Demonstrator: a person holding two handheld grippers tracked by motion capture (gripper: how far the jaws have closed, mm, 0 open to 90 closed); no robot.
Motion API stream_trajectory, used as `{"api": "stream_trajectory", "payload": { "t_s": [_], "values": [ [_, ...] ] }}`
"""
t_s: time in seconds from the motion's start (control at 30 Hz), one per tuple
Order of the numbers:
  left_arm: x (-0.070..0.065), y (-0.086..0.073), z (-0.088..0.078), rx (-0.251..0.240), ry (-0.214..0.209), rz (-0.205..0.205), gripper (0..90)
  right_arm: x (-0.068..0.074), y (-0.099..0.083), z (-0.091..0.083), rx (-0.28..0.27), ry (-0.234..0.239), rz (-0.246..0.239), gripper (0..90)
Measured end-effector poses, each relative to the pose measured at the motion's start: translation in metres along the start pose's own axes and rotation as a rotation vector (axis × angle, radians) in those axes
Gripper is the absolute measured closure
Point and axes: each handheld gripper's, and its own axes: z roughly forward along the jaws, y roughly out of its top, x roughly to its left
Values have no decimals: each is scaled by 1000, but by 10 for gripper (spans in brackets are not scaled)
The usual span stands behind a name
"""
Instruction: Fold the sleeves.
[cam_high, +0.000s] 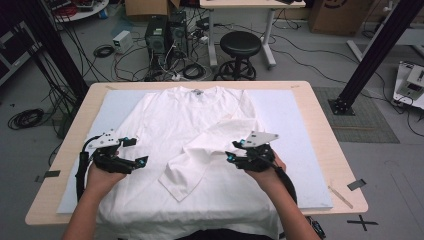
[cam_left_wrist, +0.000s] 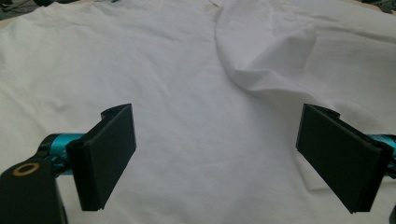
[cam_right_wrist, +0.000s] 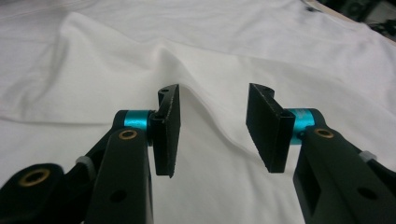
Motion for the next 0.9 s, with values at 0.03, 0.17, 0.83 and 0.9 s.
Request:
{"api": "stream_trajectory", "payload": {
  "t_s": [0.03, 0.17, 0.83, 0.9],
  "values": [
    [-3, 1, 1, 5, -8, 4, 121, -5, -6, -3, -11, -14, 18, 558],
    [-14, 5, 3, 15, -41, 16, 121, -26, -27, -10, 0, -76, 84, 557],
    [-57, -5, 48, 289, -226, 195, 846, -38, -41, -1, 46, -123, 96, 557],
    [-59, -3, 45, 289, -228, 206, 855, -38, -41, 0, 49, -122, 94, 557]
  ]
}}
